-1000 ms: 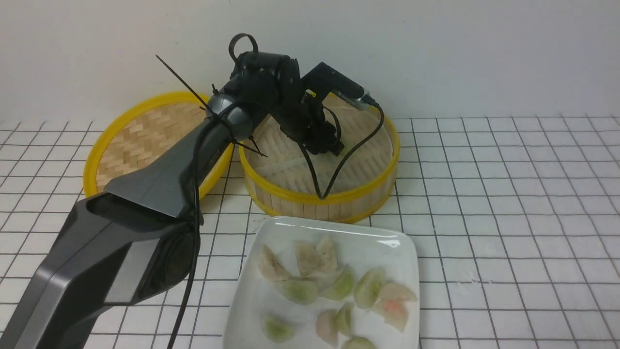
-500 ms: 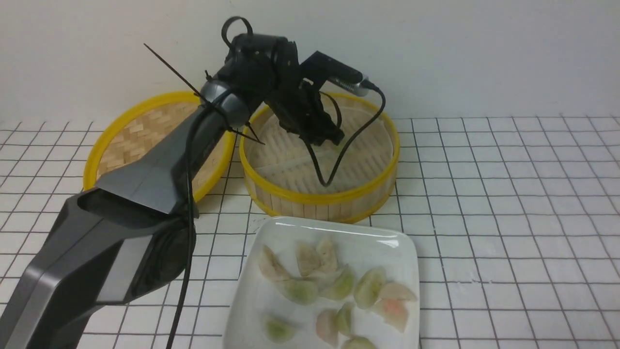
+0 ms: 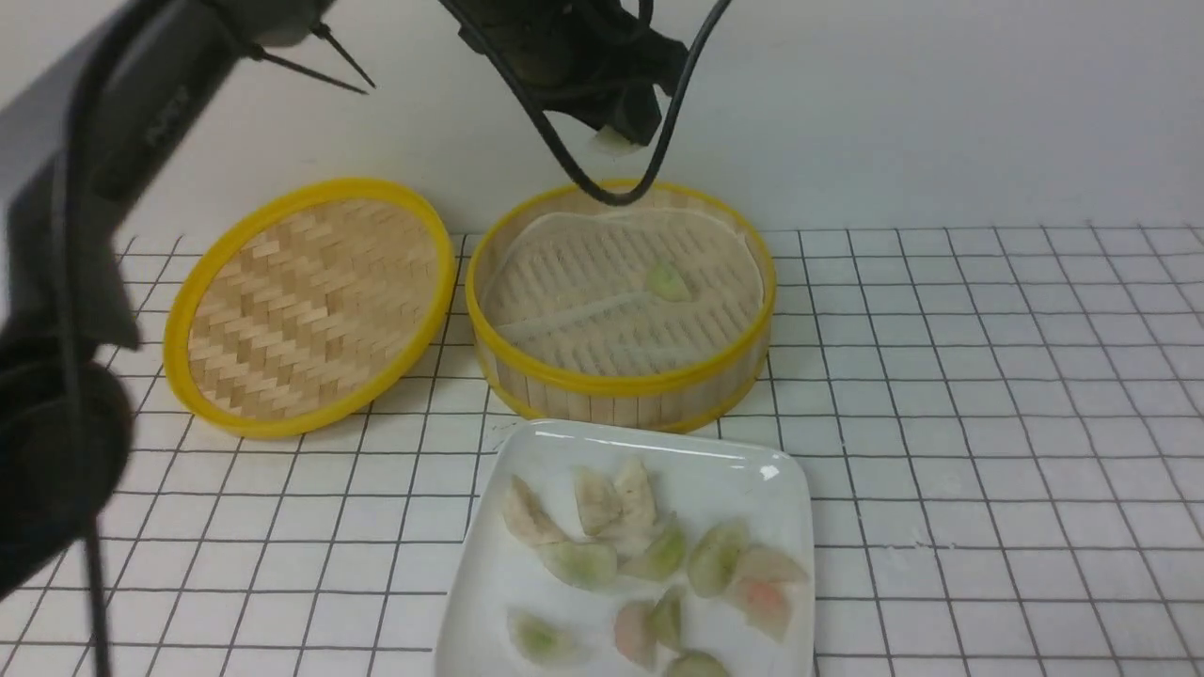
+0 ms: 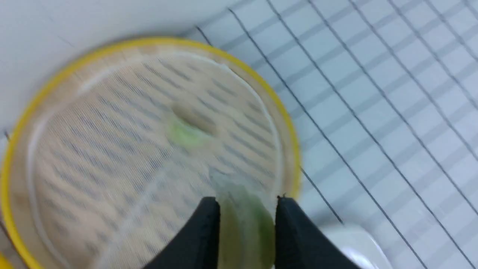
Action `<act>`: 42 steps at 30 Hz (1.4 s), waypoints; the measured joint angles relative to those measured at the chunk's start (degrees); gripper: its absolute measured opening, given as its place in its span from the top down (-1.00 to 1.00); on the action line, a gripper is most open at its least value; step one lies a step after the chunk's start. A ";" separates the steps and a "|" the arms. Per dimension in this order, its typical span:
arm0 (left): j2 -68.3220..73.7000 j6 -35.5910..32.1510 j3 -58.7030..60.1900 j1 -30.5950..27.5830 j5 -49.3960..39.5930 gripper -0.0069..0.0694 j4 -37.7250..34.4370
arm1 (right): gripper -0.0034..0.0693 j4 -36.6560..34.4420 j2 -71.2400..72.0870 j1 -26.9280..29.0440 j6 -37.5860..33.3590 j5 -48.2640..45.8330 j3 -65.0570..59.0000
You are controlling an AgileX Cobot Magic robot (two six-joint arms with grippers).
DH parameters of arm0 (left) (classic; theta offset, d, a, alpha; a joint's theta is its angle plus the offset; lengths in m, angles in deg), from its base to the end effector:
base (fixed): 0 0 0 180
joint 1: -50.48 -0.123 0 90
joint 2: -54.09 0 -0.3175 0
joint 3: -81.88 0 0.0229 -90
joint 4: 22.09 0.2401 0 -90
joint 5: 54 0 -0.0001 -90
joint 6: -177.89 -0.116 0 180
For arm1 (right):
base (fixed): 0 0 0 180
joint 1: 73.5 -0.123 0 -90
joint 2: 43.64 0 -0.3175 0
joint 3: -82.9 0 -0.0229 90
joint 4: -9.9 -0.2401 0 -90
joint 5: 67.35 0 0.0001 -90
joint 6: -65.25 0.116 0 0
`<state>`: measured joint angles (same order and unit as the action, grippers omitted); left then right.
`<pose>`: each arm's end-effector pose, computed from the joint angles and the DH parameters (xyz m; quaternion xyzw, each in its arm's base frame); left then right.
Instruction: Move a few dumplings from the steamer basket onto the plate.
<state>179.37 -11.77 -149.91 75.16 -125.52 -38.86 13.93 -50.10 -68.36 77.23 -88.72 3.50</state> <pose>0.4158 -0.2260 0.3818 0.2761 0.9022 -0.1834 0.2758 0.0327 -0.0059 0.1645 0.1012 0.7984 0.0057 0.5936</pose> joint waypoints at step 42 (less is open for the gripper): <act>-23.54 10.11 40.22 16.70 3.51 0.83 17.50 | 0.95 0.00 0.00 0.00 0.00 0.00 0.00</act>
<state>155.83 -1.67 -109.69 91.86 -122.01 -21.36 13.93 -50.10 -68.36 77.23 -88.72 3.50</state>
